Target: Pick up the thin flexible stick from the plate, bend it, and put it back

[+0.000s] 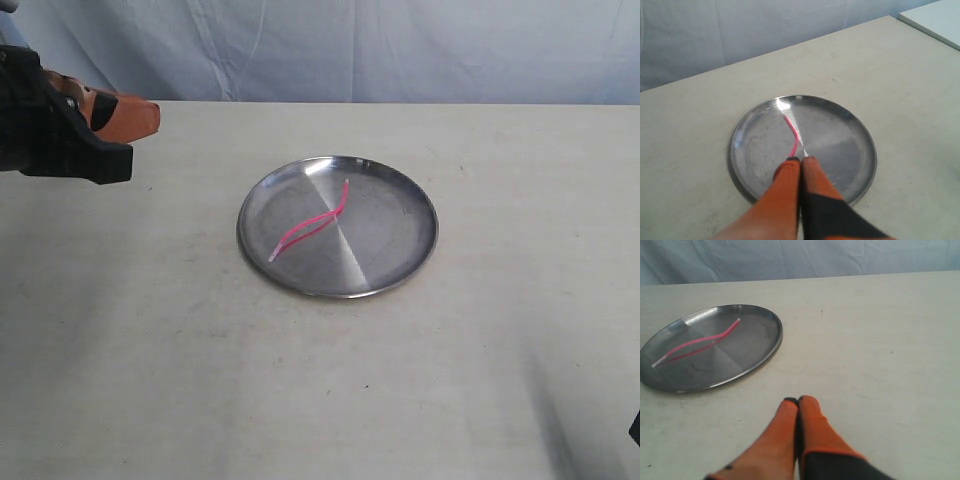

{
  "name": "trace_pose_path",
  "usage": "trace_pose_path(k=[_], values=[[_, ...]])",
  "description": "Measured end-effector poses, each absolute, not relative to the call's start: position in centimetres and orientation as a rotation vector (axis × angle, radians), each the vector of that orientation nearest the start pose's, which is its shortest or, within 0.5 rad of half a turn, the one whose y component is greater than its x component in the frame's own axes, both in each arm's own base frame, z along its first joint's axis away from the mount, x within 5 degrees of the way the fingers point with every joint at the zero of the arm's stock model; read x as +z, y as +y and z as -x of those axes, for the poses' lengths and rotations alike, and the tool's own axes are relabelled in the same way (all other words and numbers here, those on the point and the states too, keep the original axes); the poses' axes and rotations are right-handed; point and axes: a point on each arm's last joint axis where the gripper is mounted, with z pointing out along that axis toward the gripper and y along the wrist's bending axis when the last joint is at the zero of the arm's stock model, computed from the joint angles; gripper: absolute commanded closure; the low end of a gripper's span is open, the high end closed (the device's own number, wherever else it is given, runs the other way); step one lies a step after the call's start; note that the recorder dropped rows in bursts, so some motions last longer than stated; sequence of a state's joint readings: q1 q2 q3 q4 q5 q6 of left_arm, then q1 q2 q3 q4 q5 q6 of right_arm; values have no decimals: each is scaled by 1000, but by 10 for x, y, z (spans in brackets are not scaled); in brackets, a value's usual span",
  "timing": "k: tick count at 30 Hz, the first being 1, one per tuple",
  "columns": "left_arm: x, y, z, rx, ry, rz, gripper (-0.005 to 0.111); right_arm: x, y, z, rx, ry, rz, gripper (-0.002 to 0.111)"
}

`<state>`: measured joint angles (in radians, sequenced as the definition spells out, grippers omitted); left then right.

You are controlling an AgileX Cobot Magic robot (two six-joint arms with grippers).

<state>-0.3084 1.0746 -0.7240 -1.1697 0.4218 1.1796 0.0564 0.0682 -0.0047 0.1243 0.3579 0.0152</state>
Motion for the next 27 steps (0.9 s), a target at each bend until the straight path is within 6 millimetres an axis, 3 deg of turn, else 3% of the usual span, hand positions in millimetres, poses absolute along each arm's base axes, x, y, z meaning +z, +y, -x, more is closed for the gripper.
trace_pose_path(k=[6, 12, 14, 21, 27], values=[[310, -99, -203, -508, 1916, -631, 107, 179, 7, -57, 169, 1905, -42, 108], [312, -75, -200, -110, 1786, -658, 107, 178, 7, -57, 169, 1906, -42, 108], [315, -66, -187, -26, 1725, -654, 107, 178, 7, -57, 169, 1906, -42, 108], [327, -39, -118, 197, 1439, -701, 107, 178, 7, -57, 167, 1906, -40, 108], [302, -14, -77, 208, 1414, -440, 107, 178, 7, -57, 167, 1906, -40, 108]])
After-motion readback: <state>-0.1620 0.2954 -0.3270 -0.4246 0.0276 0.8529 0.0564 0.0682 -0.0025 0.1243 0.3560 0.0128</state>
